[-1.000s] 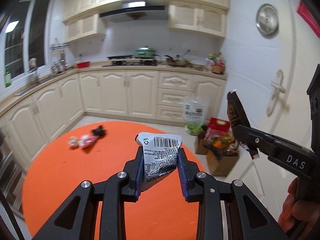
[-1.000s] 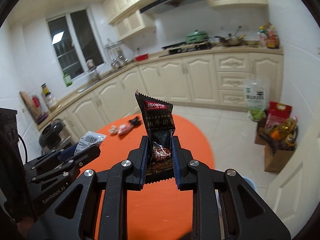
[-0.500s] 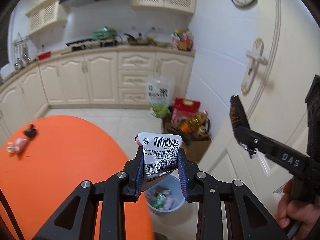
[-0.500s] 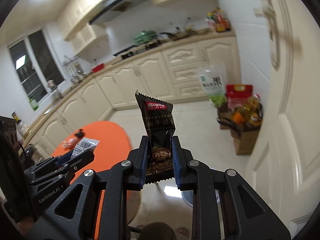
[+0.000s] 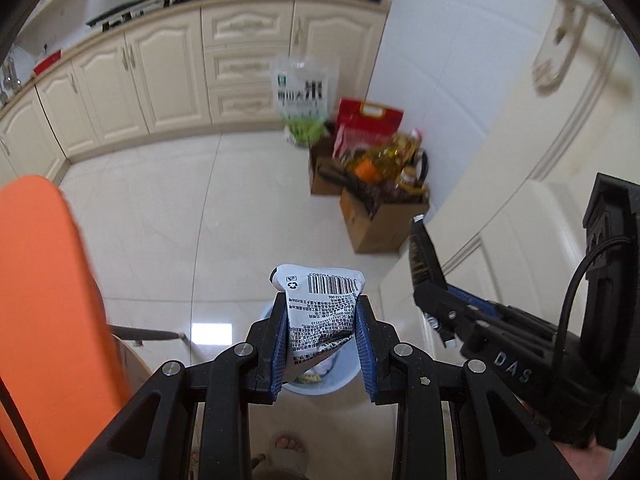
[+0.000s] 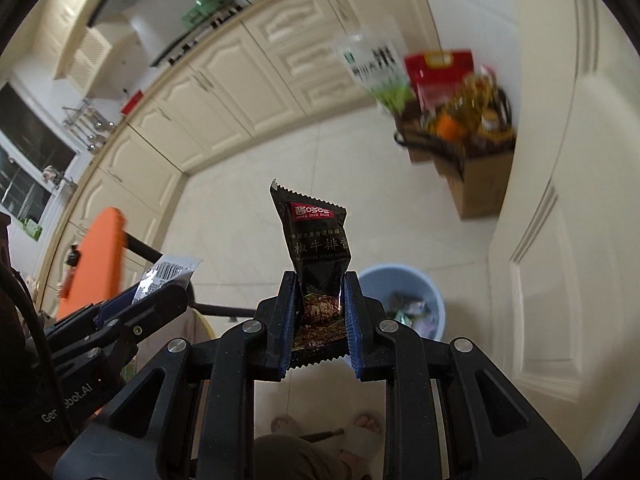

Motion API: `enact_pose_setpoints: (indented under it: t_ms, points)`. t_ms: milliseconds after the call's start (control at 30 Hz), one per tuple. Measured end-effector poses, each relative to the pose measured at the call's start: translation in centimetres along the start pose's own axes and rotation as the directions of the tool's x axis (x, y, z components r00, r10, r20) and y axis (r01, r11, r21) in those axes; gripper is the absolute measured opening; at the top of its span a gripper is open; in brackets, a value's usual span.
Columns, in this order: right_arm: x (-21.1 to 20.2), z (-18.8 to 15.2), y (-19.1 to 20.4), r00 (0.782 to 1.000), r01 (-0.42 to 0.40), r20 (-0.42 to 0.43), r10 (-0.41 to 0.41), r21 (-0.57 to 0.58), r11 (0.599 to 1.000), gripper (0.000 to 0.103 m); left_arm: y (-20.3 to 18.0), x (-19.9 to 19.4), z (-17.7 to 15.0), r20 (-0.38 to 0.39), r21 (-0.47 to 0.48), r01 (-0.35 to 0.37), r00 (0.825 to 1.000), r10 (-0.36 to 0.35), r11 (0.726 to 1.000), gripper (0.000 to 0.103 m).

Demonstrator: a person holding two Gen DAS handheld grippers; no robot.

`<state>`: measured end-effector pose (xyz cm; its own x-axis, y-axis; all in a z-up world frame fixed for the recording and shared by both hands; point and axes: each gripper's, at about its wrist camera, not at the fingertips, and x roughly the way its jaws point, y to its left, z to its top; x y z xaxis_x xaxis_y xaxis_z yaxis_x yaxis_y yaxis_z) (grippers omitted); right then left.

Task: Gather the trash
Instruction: 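Open both grippers over the blue bin to drop the items, then move both tools back over the orange table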

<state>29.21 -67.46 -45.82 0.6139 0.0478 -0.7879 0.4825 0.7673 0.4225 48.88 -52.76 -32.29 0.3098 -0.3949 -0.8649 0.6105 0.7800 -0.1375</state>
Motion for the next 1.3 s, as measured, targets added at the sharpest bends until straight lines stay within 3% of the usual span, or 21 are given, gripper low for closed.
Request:
enact_pose_setpoints:
  t_ms: [100,200,233,300,333,400,500,633,667,900,1033,1300]
  points:
    - [2.4,0.3,-1.5,0.999,-0.002,-0.034,0.003,0.022,1.000,0.022,-0.6,2.7,3.4,-0.034,0.024,-0.010,0.999,0.011,1.000,0.028]
    - [3.9,0.5,-2.5,0.999,-0.016,-0.049,0.018,0.045,0.999,0.025,-1.3,5.0,4.7,-0.084,0.039,-0.021,0.996,0.024,0.999,0.034]
    - [4.3,0.5,-2.8,0.998,-0.019,-0.052,0.022,0.053,0.998,0.028,-1.5,5.8,4.8,-0.103,0.047,-0.042,0.994,0.046,0.998,0.039]
    - [4.9,0.7,-3.7,0.998,-0.011,-0.058,0.016,0.085,0.996,0.033,-1.9,7.2,5.7,-0.129,0.047,-0.083,0.988,0.089,0.995,0.059]
    - [5.2,0.8,-4.1,0.998,-0.008,-0.061,0.014,0.098,0.995,0.038,-2.1,7.7,6.0,-0.139,0.041,-0.091,0.986,0.095,0.995,0.062]
    - [5.4,0.7,-5.1,0.998,-0.003,-0.067,0.012,0.128,0.992,0.067,-2.5,8.0,6.7,-0.138,0.039,-0.096,0.985,0.100,0.995,0.072]
    - [4.7,0.3,-5.7,0.998,0.022,-0.060,-0.014,0.139,0.990,0.078,-3.4,7.8,6.1,-0.113,0.062,-0.130,0.984,0.136,0.990,0.091]
    - [2.5,-0.4,-5.6,0.998,0.063,-0.028,-0.060,0.151,0.986,0.098,-4.6,6.9,5.3,-0.076,0.075,-0.150,0.985,0.156,0.986,0.093]
    - [1.7,-0.6,-5.4,0.997,0.083,-0.015,-0.081,0.153,0.985,0.103,-4.8,5.6,4.4,-0.062,0.076,-0.152,0.986,0.157,0.985,0.093]
    - [-4.3,-1.0,-2.7,0.992,0.098,0.068,-0.108,0.142,0.985,0.103,-5.0,-1.5,0.6,0.092,0.062,-0.159,0.984,0.153,0.985,0.100]
    - [-8.4,-1.2,0.8,0.985,0.102,0.132,-0.113,0.092,0.991,0.103,-2.8,-7.3,-3.4,0.171,0.027,-0.140,0.976,0.134,0.990,0.101]
    - [-15.2,-2.6,11.3,0.966,0.092,0.250,-0.072,-0.069,0.993,0.103,3.9,-18.5,-11.6,0.329,-0.073,-0.137,0.932,0.153,0.988,0.102]
